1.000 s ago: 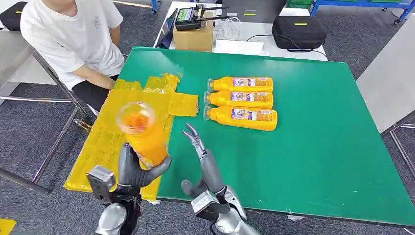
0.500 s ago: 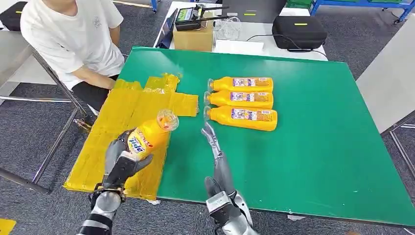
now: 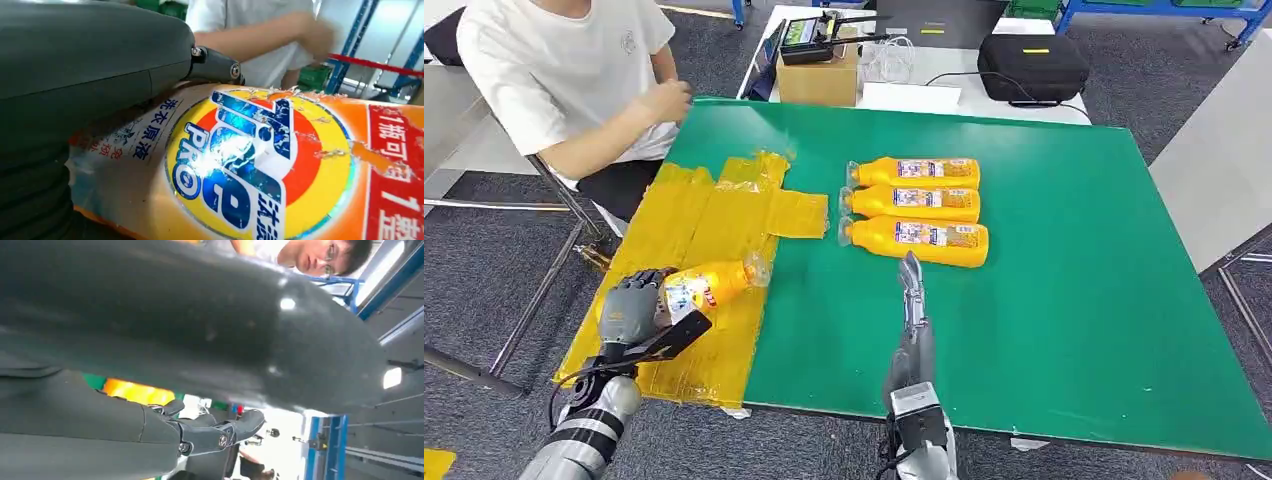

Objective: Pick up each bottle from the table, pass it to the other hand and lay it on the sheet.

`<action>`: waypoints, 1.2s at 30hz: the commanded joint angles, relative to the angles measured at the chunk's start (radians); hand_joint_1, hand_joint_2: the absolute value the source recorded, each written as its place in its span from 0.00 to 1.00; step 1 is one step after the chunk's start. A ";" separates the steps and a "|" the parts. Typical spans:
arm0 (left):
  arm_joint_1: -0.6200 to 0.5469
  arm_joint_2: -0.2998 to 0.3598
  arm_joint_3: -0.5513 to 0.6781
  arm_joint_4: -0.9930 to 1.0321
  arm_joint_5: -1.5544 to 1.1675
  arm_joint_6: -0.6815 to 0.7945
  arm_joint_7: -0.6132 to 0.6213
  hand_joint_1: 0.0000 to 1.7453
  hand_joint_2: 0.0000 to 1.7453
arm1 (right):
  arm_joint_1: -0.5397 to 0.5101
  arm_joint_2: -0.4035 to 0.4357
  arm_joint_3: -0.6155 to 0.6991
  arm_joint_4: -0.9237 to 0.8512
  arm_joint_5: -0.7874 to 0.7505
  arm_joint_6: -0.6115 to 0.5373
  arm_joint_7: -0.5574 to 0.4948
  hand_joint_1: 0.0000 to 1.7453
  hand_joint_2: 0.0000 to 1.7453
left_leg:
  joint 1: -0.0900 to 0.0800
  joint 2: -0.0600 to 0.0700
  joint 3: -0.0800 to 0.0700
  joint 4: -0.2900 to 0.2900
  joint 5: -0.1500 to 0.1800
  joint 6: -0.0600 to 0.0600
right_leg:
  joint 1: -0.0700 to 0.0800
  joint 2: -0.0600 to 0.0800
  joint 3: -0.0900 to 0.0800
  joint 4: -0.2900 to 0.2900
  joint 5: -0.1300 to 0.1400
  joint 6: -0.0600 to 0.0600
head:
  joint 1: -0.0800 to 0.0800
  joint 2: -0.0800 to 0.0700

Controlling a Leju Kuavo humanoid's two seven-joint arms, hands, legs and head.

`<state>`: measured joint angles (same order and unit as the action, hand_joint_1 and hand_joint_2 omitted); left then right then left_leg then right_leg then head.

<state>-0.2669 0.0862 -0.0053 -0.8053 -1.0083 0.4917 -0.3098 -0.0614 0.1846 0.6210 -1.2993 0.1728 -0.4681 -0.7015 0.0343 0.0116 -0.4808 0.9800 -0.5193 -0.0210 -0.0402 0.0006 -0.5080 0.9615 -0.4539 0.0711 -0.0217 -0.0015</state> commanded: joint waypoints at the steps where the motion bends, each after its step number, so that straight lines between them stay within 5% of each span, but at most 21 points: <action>1: 0.042 0.051 -0.009 0.079 0.008 -0.158 -0.051 1.00 1.00 | -0.005 0.001 -0.061 0.042 0.002 0.028 0.003 0.00 0.00 | 0.000 0.003 0.004 -0.004 0.001 0.003 | 0.001 0.003 0.003 -0.004 0.002 -0.005 | 0.000 0.000; 5: 0.063 0.053 -0.019 0.063 0.025 -0.202 -0.103 1.00 1.00 | -0.007 0.003 -0.060 0.051 -0.002 0.049 0.003 0.00 0.00 | 0.000 0.002 0.006 -0.005 0.001 0.004 | 0.001 0.004 0.005 -0.004 0.002 -0.006 | 0.000 0.000; 7: 0.085 0.043 0.002 0.032 0.103 -0.266 -0.182 0.66 1.00 | -0.011 0.004 -0.057 0.057 -0.001 0.059 0.003 0.00 0.00 | 0.000 0.001 0.006 -0.005 0.001 0.003 | 0.001 0.003 0.006 -0.004 0.002 -0.005 | 0.000 0.000; 8: 0.100 0.028 0.019 0.012 0.166 -0.315 -0.231 0.24 1.00 | -0.016 0.007 -0.056 0.064 -0.002 0.066 0.003 0.00 0.00 | 0.000 0.001 0.006 -0.004 0.001 0.003 | 0.000 0.003 0.007 -0.003 0.002 -0.004 | 0.000 0.000; 9: 0.110 0.023 0.016 -0.002 0.181 -0.331 -0.255 0.02 1.00 | -0.020 0.010 -0.055 0.070 -0.001 0.073 0.003 0.00 0.00 | 0.000 0.002 0.007 -0.005 0.001 0.003 | 0.001 0.005 0.006 -0.004 0.002 -0.005 | 0.000 0.000; 19: 0.172 0.018 0.011 -0.121 0.384 -0.621 -0.245 0.00 1.00 | -0.031 0.012 -0.048 0.088 -0.012 0.113 0.003 0.00 0.00 | -0.002 -0.003 0.007 -0.004 0.001 0.003 | -0.002 -0.002 0.010 -0.003 0.001 -0.004 | 0.000 0.000; 27: 0.199 0.022 -0.002 -0.157 0.383 -0.599 -0.245 0.00 1.00 | -0.039 0.018 -0.048 0.098 -0.017 0.123 0.003 0.00 0.00 | -0.002 -0.006 0.008 -0.002 0.001 0.002 | -0.002 -0.004 0.010 -0.002 0.000 -0.003 | 0.000 0.000; 36: 0.246 -0.125 0.120 -0.435 0.678 -0.649 -0.279 0.00 1.00 | -0.036 -0.018 -0.015 0.075 0.110 0.033 0.003 0.00 0.00 | 0.000 -0.008 0.005 -0.001 0.001 0.004 | 0.000 -0.006 0.009 -0.003 0.000 -0.004 | 0.000 0.000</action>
<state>-0.0720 0.0821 0.0290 -1.0672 -0.4783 -0.1014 -0.6130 -0.0594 0.2132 0.5844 -1.2593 0.1955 -0.3794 -0.7008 0.0331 0.0034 -0.4750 0.9799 -0.5184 -0.0212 -0.0418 -0.0056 -0.5001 0.9616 -0.4547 0.0708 -0.0217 -0.0015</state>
